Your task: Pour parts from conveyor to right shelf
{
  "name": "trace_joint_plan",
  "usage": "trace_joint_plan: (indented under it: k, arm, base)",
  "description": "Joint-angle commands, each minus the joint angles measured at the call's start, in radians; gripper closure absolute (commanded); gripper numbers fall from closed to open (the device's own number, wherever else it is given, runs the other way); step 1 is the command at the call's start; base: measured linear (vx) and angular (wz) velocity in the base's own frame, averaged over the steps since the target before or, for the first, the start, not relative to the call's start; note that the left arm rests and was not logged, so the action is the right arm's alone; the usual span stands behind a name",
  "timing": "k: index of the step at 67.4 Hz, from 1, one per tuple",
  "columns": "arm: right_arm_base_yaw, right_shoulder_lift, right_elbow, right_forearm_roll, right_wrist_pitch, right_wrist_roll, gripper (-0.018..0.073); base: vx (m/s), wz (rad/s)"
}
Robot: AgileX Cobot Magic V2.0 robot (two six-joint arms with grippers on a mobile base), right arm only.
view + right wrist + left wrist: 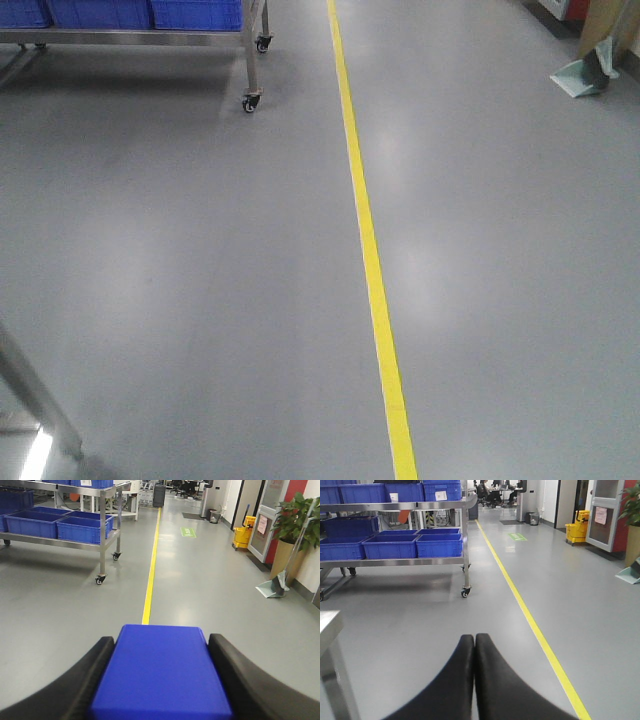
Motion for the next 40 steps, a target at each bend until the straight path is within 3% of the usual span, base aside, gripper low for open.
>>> trace_joint_plan:
  k: [1, 40]
  arm:
    - [0.003, 0.017, -0.028, 0.003, -0.08, 0.001, 0.0565]
    - [0.003, 0.018, -0.028, 0.003, -0.08, 0.001, 0.0565]
  base:
    - [0.77, 0.07]
    - [0.76, 0.06]
